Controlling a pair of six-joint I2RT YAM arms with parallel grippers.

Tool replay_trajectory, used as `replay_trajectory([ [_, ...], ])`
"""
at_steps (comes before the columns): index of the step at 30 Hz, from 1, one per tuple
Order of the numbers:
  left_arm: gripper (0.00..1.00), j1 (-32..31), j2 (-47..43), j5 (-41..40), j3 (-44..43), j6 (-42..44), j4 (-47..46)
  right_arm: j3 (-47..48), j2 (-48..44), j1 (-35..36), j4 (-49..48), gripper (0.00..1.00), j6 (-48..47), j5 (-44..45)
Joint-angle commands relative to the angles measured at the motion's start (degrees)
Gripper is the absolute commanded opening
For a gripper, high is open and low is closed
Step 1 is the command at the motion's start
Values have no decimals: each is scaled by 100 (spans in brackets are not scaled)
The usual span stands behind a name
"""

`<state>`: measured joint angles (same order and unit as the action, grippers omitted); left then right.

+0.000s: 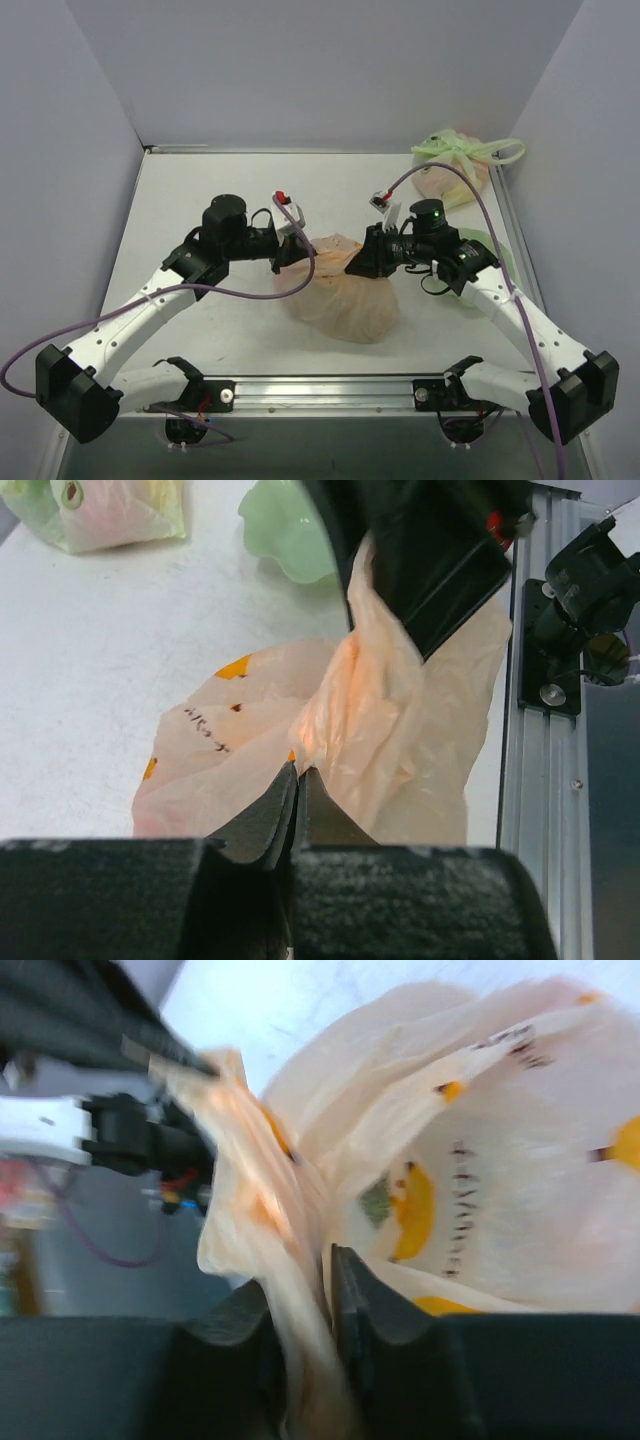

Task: Place the fake fruits into the plastic bag and tie a complex knot

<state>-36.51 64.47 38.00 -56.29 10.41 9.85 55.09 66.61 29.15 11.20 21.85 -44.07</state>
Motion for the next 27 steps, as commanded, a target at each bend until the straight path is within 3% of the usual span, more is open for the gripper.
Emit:
replay_trajectory([
  [1, 0, 573, 197, 434, -496, -583, 62, 169, -683, -146, 908, 21, -1875, 1013],
  [3, 0, 680, 390, 655, -672, -654, 0, 239, -693, -129, 1094, 30, -2140, 1128],
  [4, 0, 689, 426, 700, -707, -681, -35, 361, -676, -111, 1295, 49, -2428, 1234],
  [6, 0, 681, 496, 902, -751, -725, -158, 563, -562, -67, 1550, 63, -2684, 1409],
  [7, 0, 663, 531, 928, -813, -760, -185, 790, -553, -23, 1734, 74, -2842, 1532],
  [10, 0, 645, 680, 1086, -936, -944, -203, 1134, -552, 108, 1894, 90, -3282, 1858],
  [18, 0, 654, 971, 1394, -901, -1525, -475, 1469, -913, 1083, 1359, 93, -5407, 2448],
  [27, 0, 689, 1164, 1509, -1138, -1542, -378, 1268, -474, 2217, 850, 93, -7237, 2667],
])
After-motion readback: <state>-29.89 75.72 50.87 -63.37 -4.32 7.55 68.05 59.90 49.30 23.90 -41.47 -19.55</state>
